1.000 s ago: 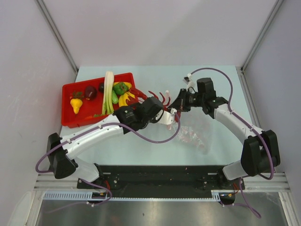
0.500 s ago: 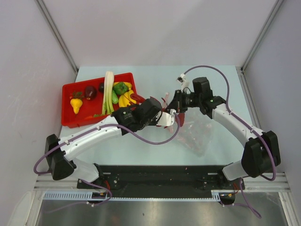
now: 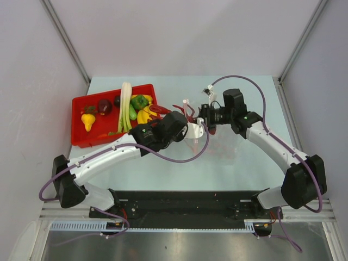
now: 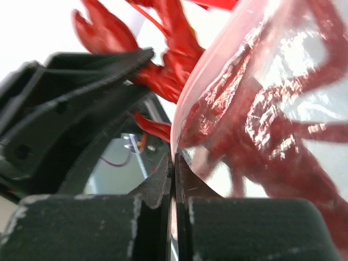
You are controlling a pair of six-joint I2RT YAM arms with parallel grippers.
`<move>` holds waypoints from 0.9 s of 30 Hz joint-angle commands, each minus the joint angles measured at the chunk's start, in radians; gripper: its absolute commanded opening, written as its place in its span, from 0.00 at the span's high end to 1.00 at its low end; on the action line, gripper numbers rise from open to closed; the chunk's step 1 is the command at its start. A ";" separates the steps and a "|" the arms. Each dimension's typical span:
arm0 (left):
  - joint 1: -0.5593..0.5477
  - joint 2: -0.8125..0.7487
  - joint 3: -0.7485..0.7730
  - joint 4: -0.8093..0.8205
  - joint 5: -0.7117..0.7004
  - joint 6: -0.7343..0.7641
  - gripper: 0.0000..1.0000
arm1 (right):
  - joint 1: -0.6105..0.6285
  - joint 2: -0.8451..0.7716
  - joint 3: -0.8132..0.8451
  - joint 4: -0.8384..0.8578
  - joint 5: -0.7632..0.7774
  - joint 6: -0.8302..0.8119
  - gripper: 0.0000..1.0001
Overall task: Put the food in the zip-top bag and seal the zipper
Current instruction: Place the fake lobster in the zipper food storage bag.
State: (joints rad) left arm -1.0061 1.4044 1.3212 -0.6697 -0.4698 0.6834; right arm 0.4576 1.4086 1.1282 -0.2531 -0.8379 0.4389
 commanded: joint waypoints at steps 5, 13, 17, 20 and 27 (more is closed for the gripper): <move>-0.064 -0.035 -0.022 0.171 -0.041 -0.062 0.95 | 0.003 0.064 0.039 0.227 -0.110 0.250 1.00; -0.137 -0.117 -0.192 0.330 -0.047 0.074 0.86 | -0.007 0.107 0.045 0.409 -0.151 0.372 1.00; -0.140 -0.128 -0.211 0.358 -0.043 0.108 0.76 | 0.001 0.112 0.009 0.538 -0.178 0.438 1.00; -0.140 -0.185 -0.258 0.421 -0.055 0.171 0.54 | -0.005 0.098 -0.008 0.589 -0.211 0.460 1.00; -0.037 -0.297 -0.104 0.204 0.090 -0.107 0.23 | -0.079 0.020 -0.061 0.641 -0.253 0.469 1.00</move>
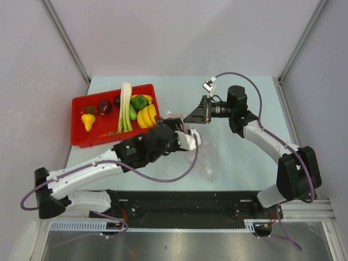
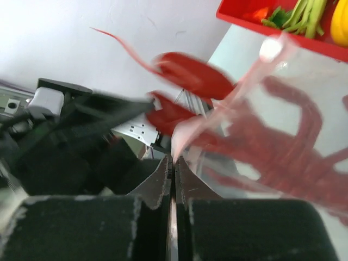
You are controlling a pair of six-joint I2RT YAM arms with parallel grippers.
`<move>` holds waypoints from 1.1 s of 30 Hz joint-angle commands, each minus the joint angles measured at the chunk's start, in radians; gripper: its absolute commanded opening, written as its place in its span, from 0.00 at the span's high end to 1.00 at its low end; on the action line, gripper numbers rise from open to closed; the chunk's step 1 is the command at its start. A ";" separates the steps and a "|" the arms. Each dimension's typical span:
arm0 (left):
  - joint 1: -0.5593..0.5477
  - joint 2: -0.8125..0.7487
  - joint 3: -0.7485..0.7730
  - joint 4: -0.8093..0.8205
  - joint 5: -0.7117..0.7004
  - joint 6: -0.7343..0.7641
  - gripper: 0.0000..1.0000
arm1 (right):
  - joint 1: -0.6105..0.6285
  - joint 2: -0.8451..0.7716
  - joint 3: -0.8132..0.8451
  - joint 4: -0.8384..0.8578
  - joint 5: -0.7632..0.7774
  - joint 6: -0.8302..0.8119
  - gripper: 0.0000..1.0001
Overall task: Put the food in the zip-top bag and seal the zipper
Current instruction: Place the fake lobster in the zipper food storage bag, then adjust the fake lobster in the zipper food storage bag.
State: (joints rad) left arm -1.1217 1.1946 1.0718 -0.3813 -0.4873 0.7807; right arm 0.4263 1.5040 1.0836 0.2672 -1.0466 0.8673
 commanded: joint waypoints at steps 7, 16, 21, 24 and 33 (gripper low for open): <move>0.445 -0.176 0.304 -0.168 0.389 -0.569 0.18 | -0.100 -0.087 -0.021 0.234 -0.050 0.130 1.00; 0.727 -0.145 0.137 -0.182 0.795 -0.928 0.25 | -0.103 -0.064 0.010 0.323 -0.055 0.202 1.00; 0.727 -0.066 0.103 -0.078 0.911 -1.033 0.25 | -0.103 -0.088 0.044 0.248 -0.053 0.151 1.00; 0.726 -0.014 0.100 -0.035 0.921 -1.070 0.24 | -0.101 -0.105 0.039 0.205 -0.052 0.119 1.00; 0.680 0.091 0.148 -0.048 1.081 -1.036 0.92 | -0.074 -0.151 0.041 0.100 -0.058 0.012 1.00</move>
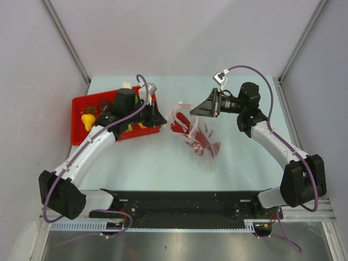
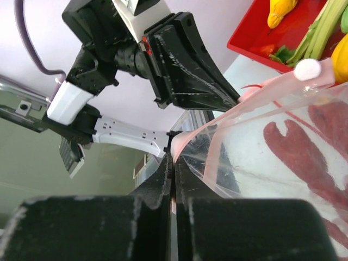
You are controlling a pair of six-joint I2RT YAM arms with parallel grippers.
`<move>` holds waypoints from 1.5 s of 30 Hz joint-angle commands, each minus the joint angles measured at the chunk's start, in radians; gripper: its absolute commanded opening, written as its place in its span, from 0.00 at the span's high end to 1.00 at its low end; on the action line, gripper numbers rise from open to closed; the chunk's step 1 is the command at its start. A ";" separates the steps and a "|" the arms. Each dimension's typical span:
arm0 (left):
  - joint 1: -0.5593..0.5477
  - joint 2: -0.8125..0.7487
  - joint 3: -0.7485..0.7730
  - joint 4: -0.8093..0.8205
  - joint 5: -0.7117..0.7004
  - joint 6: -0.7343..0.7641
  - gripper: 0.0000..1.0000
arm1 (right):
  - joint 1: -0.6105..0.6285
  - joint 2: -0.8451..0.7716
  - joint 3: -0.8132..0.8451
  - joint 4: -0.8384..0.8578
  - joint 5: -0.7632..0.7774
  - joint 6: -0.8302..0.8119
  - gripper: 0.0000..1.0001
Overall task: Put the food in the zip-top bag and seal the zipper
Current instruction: Adjust the fake lobster in the zipper food storage bag.
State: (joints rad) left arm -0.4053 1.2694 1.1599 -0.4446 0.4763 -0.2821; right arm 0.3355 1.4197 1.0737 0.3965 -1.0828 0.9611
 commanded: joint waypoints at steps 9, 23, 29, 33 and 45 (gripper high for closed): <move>-0.076 -0.048 -0.029 -0.074 0.042 0.158 1.00 | 0.125 -0.119 0.045 -0.530 0.130 -0.541 1.00; -0.096 -0.177 -0.164 0.001 0.133 -0.029 0.45 | 0.171 -0.074 -0.014 -0.372 0.233 -0.441 1.00; -0.118 -0.104 -0.200 0.007 0.024 -0.069 0.42 | 0.189 -0.068 -0.031 -0.364 0.282 -0.432 1.00; -0.119 -0.033 -0.190 0.001 -0.019 -0.078 0.35 | 0.200 -0.062 -0.040 -0.354 0.303 -0.433 1.00; -0.121 0.192 -0.204 0.012 0.047 -0.097 0.37 | 0.263 0.015 -0.037 -0.311 0.377 -0.460 1.00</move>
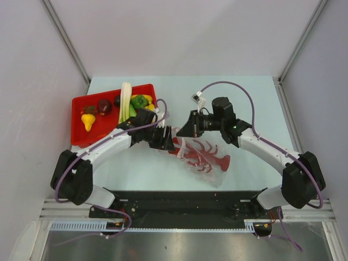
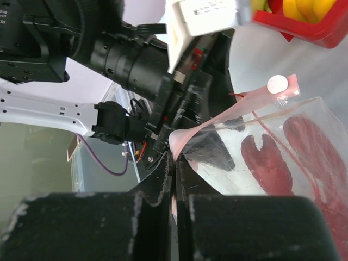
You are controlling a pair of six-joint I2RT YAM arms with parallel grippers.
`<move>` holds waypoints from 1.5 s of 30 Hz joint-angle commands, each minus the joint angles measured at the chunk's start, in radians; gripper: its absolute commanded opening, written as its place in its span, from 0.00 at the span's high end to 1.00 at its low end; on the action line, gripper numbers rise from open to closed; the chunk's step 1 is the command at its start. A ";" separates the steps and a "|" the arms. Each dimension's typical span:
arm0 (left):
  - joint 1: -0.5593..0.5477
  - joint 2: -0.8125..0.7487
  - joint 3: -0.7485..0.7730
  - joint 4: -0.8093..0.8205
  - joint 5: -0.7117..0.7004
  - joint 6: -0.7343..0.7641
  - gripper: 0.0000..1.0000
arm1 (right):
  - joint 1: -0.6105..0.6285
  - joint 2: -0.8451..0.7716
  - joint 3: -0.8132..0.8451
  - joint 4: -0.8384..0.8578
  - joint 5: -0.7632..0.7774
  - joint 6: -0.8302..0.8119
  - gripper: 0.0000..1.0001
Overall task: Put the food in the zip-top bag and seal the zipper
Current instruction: Adjust the fake lobster in the zipper food storage bag.
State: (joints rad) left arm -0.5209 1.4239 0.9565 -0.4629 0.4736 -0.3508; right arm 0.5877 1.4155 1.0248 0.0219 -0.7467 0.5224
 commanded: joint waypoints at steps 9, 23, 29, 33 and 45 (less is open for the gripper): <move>0.002 0.116 -0.076 0.171 0.082 -0.149 0.36 | 0.021 0.043 0.020 0.087 0.047 0.005 1.00; 0.019 0.129 -0.231 0.486 0.134 -0.355 0.57 | 0.046 0.051 -0.003 0.105 0.066 0.027 1.00; 0.018 0.072 -0.199 0.474 0.175 -0.306 0.94 | 0.038 0.034 -0.017 0.081 0.043 0.005 1.00; 0.019 0.024 -0.148 0.393 0.201 -0.212 1.00 | 0.035 0.010 -0.025 0.027 0.033 -0.071 1.00; 0.012 -0.043 0.071 -0.060 0.302 0.108 1.00 | 0.064 -0.089 -0.043 -0.099 0.096 -0.352 1.00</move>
State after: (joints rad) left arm -0.5037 1.4109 0.9604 -0.3862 0.6739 -0.3515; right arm 0.6323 1.3727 0.9817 -0.0574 -0.6846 0.3000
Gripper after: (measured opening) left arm 0.057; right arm 0.018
